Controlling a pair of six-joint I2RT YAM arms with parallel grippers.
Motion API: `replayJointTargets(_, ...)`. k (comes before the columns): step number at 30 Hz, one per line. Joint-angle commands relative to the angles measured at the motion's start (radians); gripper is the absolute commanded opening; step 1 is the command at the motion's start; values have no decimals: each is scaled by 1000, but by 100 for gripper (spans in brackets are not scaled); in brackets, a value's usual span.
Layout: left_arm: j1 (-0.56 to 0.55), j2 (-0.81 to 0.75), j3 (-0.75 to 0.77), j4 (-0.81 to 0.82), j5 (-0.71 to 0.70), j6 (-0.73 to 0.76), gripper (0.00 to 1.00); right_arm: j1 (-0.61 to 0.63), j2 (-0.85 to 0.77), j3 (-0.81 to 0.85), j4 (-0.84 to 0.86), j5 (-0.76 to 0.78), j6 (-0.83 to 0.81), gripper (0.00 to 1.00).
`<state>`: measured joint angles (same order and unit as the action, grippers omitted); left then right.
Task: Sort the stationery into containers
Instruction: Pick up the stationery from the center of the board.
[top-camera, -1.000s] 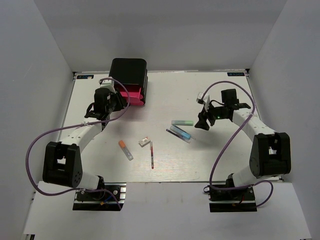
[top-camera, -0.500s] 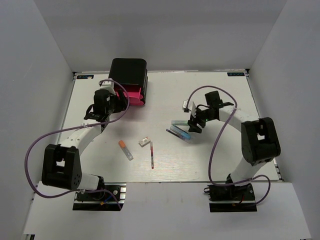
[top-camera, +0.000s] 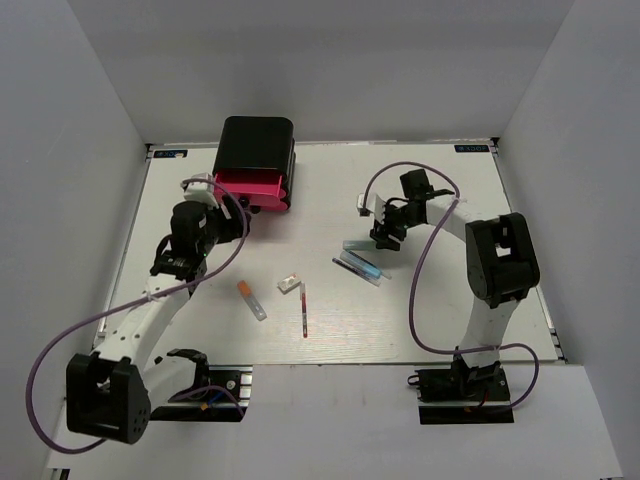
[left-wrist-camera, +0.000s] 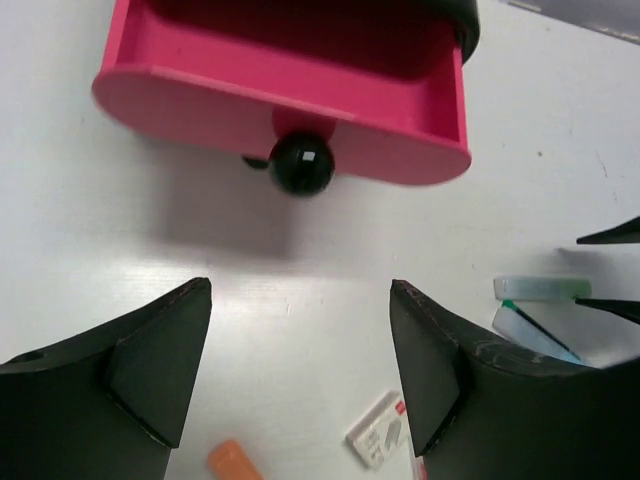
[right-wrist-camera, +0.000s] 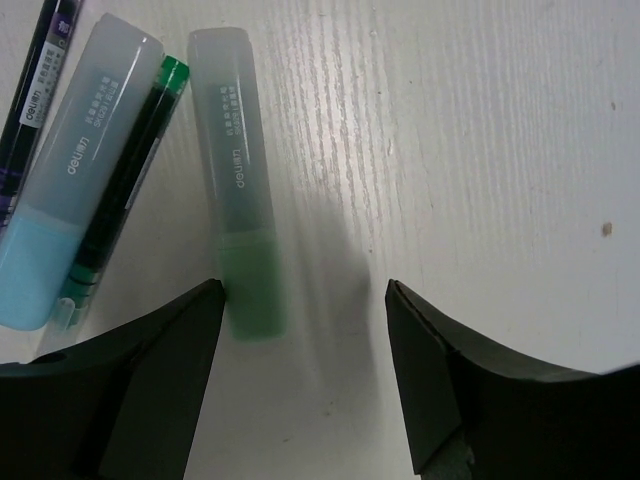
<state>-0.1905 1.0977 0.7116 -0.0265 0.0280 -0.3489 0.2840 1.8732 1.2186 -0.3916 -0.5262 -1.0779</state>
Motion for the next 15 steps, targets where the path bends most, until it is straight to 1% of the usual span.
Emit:
replayJointTargets(1,-4,-111,-46,-68,-39,-28,82,14,33,50,-96,-20,-100,70)
replayJointTargets(5,-4,-198,-46,-167,-72,-81,82,32,52,50,-128,-9,-152,70)
replayJointTargets(7,-4,-211,-37,-258,-88,-149,82,43,70,53,-132,0,-157,70)
replayJointTargets(10,-4,-211,-14,-418,-112,-252,82,49,98,78,-142,3,-154,63)
replayJointTargets(11,-4,-211,-14,-455,-122,-280,82,52,112,85,-153,0,-157,58)
replayJointTargets(12,-4,-202,-14,-519,-122,-306,82,55,125,96,-206,-4,-160,39)
replayJointTargets(14,-4,-202,-35,-558,-111,-366,83,57,170,166,-259,-12,-197,20)
replayJointTargets(15,-4,-202,-47,-569,-102,-383,83,57,179,208,-332,-26,-204,7)
